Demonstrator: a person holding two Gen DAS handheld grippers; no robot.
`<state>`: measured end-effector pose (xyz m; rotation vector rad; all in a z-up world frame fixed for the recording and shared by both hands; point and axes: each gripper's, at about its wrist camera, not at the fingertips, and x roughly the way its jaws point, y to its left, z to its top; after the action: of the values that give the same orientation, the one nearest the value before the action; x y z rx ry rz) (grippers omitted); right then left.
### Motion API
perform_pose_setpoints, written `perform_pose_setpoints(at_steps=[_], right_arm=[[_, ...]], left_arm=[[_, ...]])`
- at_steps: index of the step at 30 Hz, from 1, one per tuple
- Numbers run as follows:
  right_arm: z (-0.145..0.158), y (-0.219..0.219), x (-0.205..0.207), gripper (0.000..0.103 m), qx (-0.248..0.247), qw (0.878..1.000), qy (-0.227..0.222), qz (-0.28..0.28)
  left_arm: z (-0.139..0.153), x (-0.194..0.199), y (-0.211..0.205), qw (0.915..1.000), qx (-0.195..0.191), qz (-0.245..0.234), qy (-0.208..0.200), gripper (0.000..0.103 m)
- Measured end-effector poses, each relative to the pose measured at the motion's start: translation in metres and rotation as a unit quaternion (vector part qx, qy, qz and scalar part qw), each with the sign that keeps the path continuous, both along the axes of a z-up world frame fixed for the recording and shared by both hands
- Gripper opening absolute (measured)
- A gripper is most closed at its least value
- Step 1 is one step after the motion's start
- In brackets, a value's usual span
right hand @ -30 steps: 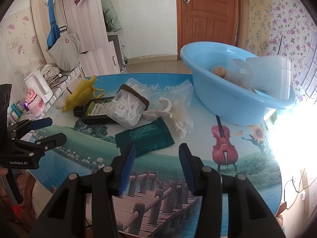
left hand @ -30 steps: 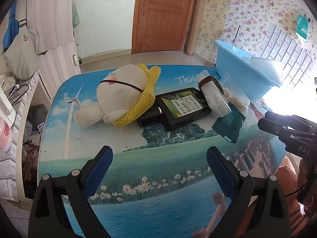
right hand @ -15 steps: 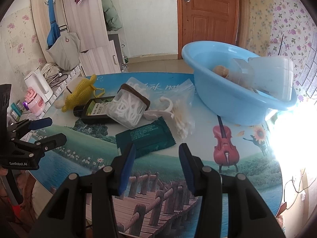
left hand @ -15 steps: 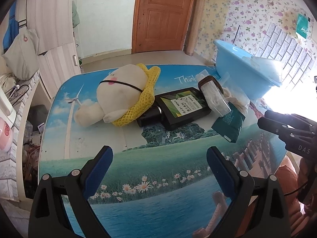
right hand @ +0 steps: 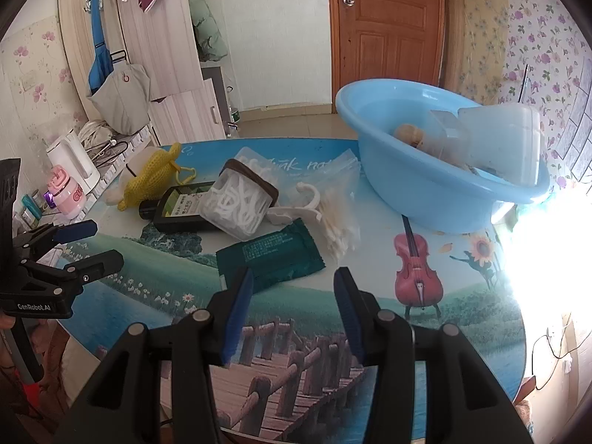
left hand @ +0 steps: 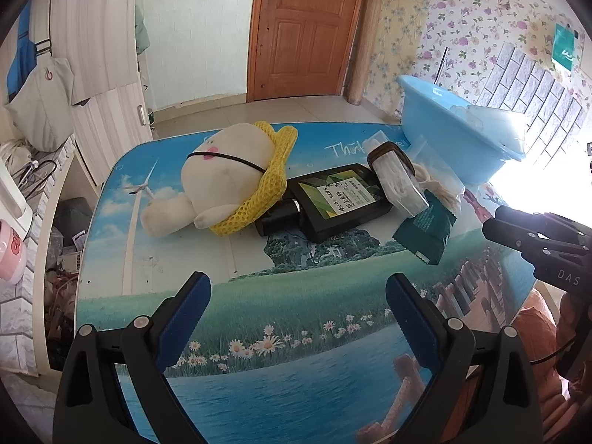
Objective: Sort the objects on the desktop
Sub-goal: 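Grasp the white plush with left gripper while right grasps the clear floss-pick box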
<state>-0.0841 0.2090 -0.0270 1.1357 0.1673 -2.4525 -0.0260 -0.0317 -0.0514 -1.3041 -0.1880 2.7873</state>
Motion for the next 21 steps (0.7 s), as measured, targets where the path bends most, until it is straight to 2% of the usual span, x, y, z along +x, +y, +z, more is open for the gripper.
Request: perform_pose_setpoints(at_steps=[13, 21], right_arm=[[-0.004, 0.005, -0.006, 0.045, -0.003, 1.000, -0.009, -0.004], [-0.005, 0.004, -0.014, 0.045, -0.008, 1.000, -0.010, -0.006]], left_arm=[[-0.005, -0.008, -0.003, 0.9999, -0.002, 0.009, -0.005, 0.096], [0.007, -0.015, -0.035, 0.9989, 0.011, 0.044, 0.010, 0.096]])
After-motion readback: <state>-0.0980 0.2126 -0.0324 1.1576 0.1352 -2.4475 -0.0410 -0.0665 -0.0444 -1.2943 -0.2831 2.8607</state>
